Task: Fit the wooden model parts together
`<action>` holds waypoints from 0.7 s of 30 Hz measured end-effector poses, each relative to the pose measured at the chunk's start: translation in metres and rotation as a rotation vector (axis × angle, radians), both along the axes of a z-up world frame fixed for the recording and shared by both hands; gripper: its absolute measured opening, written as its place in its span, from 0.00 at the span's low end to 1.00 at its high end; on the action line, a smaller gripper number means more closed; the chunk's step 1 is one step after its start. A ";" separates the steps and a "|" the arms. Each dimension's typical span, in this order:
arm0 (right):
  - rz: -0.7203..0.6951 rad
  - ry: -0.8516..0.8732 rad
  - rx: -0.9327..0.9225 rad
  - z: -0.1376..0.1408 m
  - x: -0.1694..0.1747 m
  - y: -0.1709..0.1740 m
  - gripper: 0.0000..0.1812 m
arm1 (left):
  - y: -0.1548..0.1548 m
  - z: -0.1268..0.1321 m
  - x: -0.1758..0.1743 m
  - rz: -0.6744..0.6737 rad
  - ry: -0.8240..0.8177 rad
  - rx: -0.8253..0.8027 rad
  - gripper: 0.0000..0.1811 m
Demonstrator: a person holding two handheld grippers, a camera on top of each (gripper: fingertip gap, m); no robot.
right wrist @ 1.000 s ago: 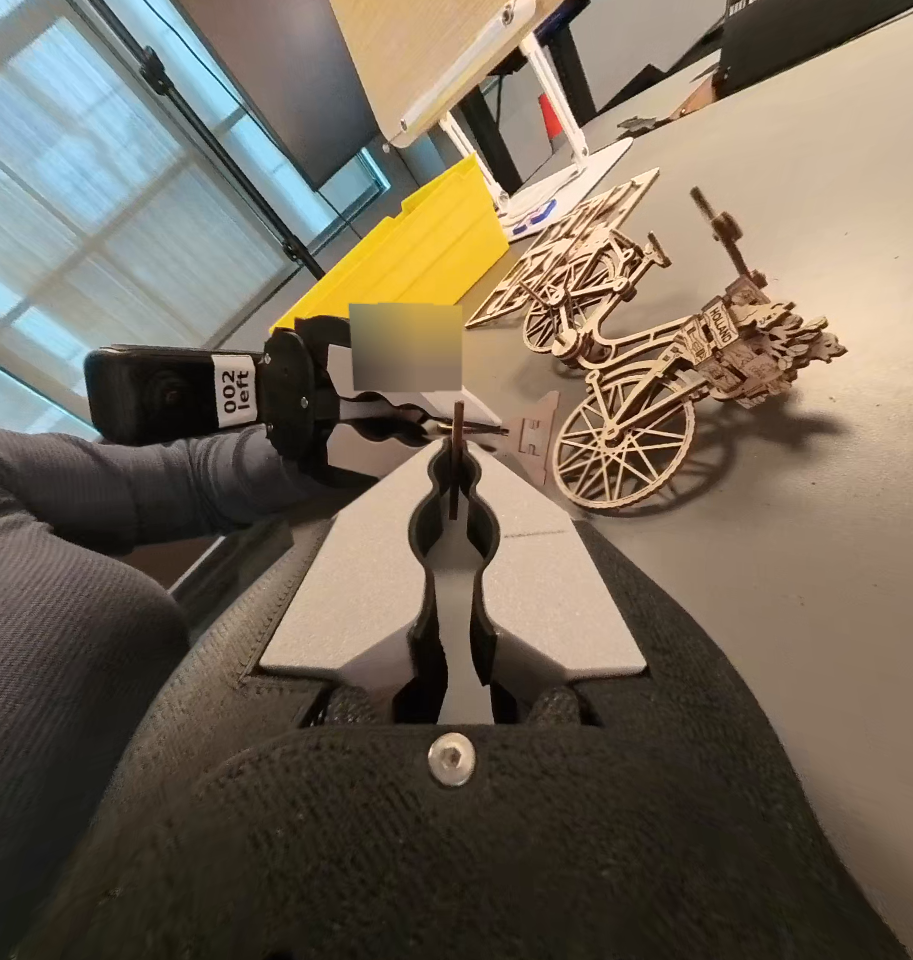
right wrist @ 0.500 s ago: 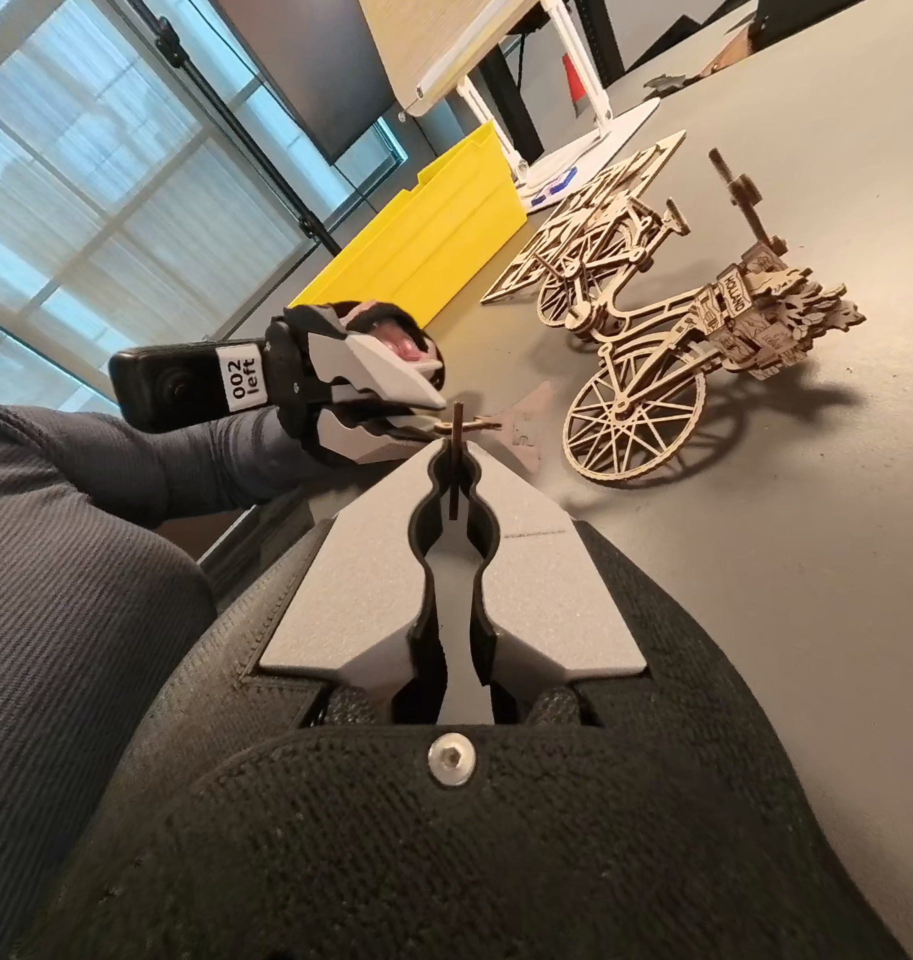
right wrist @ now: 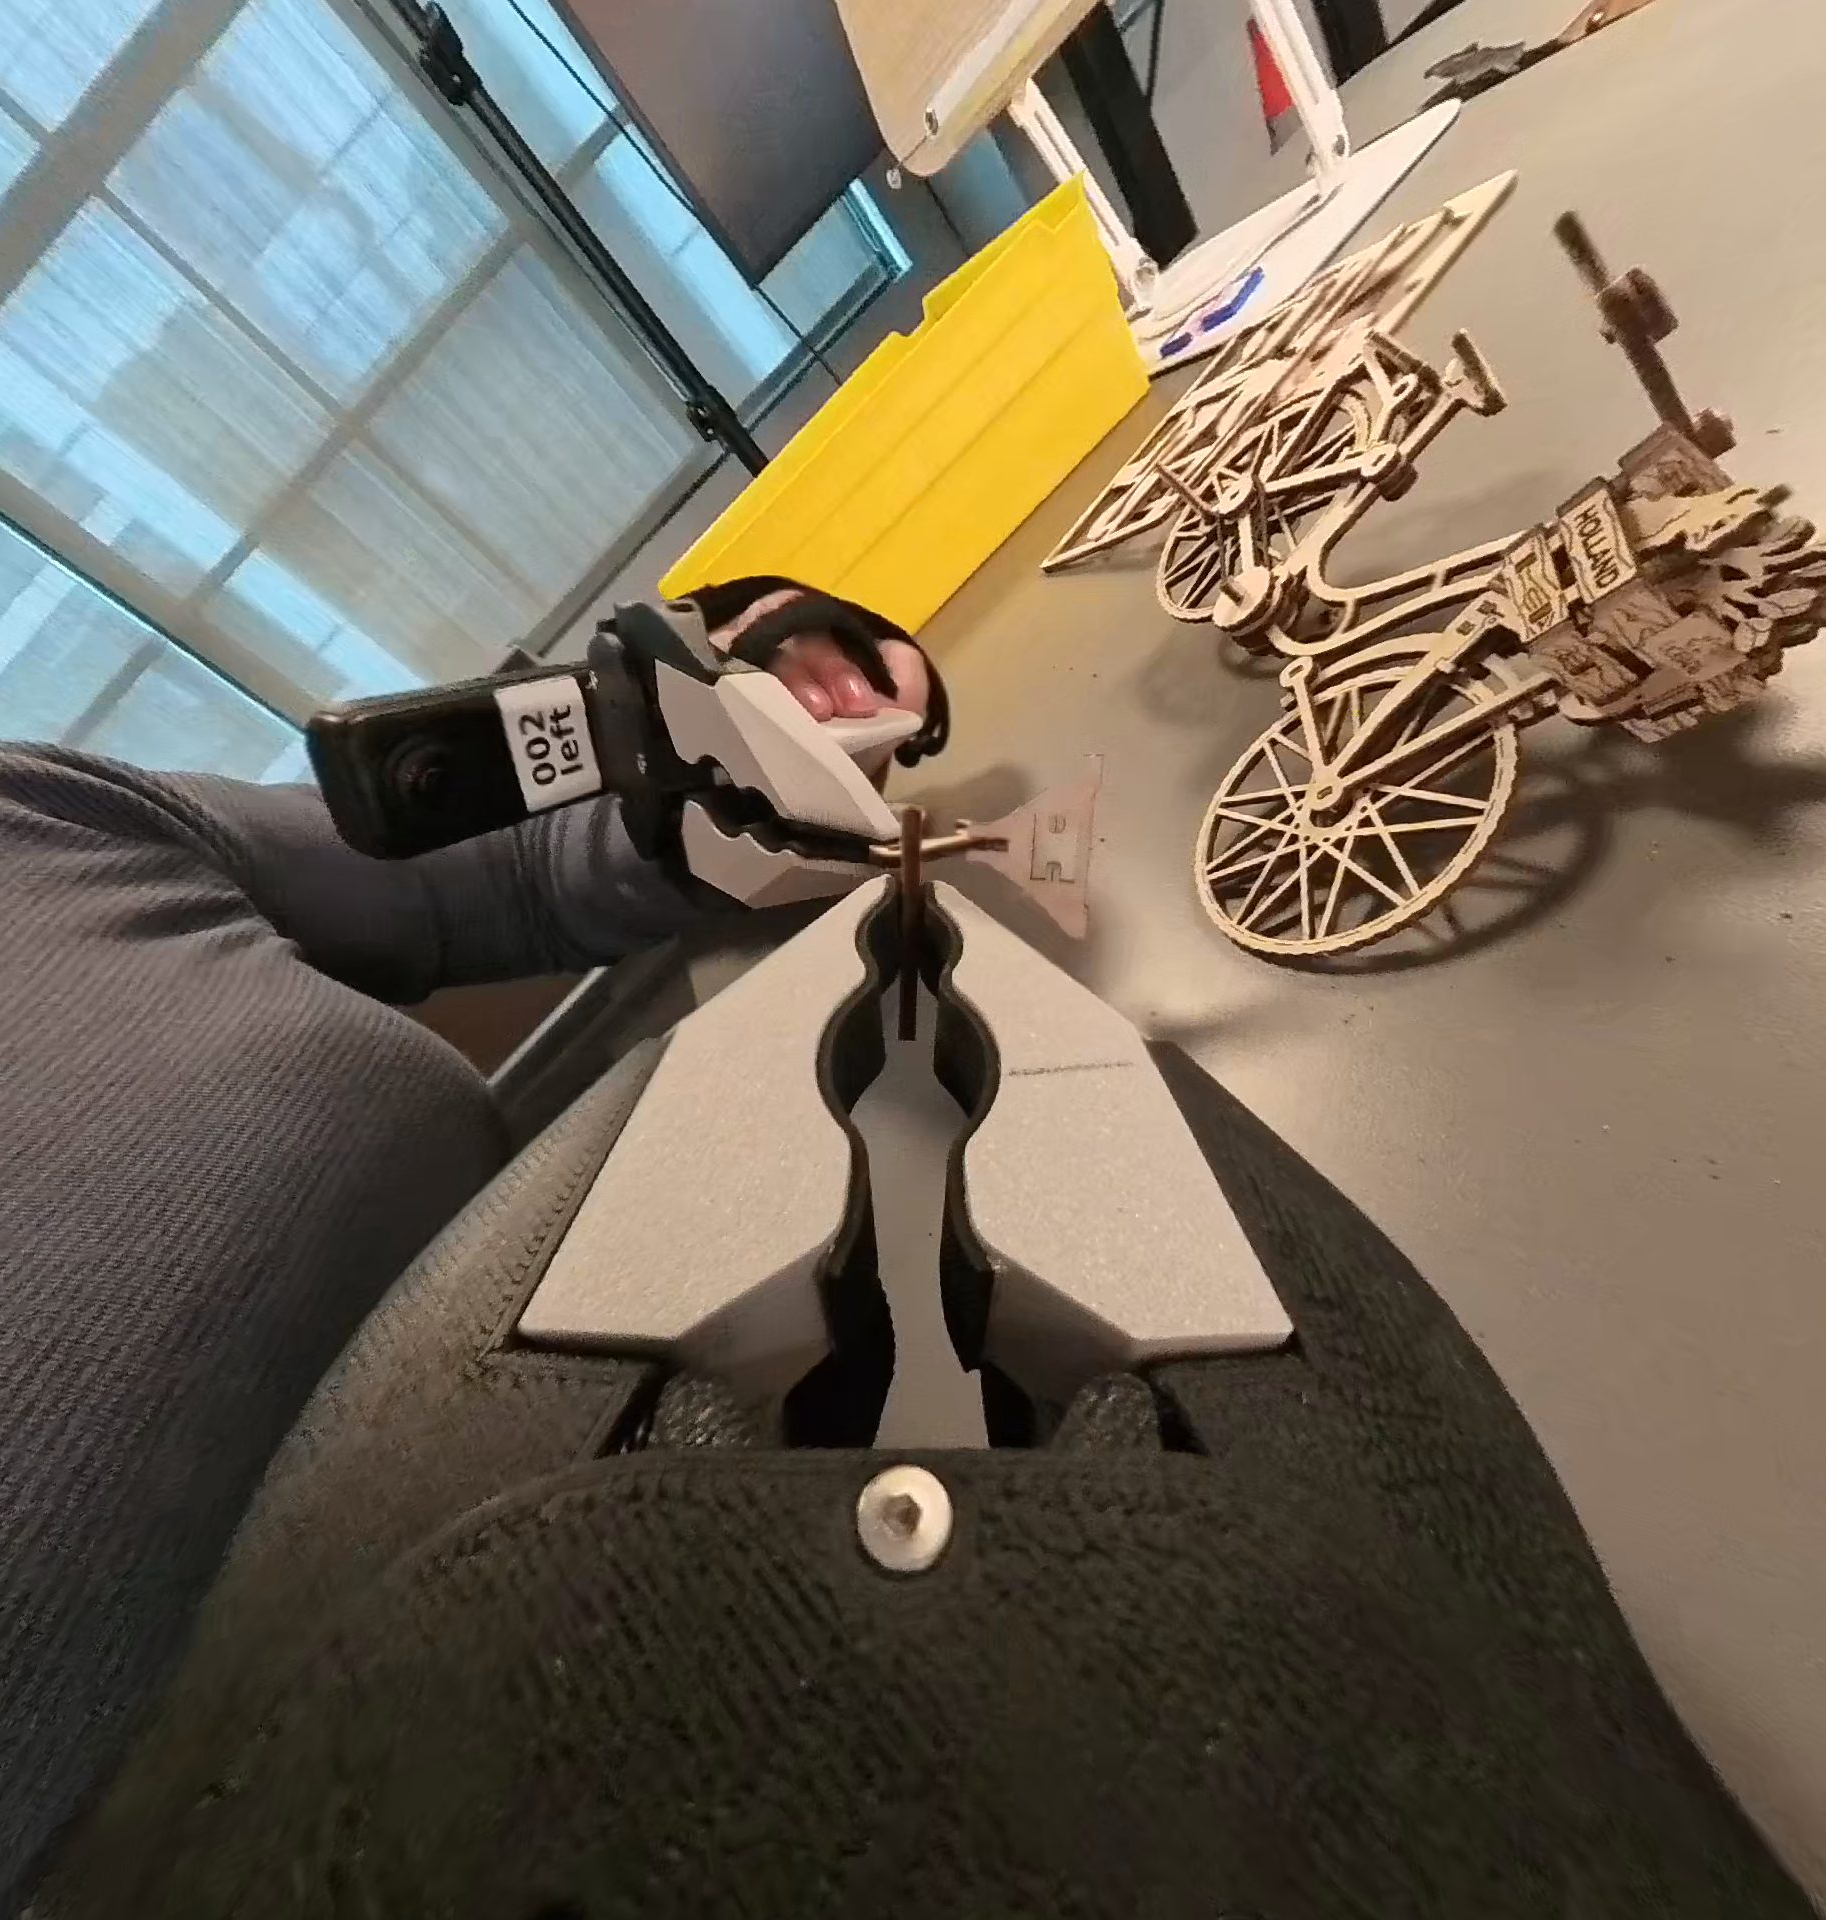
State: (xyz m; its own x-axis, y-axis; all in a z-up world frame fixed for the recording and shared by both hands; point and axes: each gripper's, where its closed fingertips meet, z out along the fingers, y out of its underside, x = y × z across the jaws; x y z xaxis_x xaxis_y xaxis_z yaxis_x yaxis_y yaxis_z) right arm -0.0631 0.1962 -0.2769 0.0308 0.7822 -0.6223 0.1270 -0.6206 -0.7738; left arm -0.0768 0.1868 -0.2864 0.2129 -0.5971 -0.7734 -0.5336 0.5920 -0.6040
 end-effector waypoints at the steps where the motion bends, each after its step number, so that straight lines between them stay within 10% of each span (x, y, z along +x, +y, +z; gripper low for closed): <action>1: 0.009 0.011 -0.012 0.001 0.000 -0.001 0.00 | -0.001 0.001 0.000 -0.003 -0.003 0.000 0.00; 21: 0.142 0.177 -0.191 0.022 -0.002 -0.012 0.00 | -0.009 0.024 0.006 -0.155 -0.257 -0.257 0.00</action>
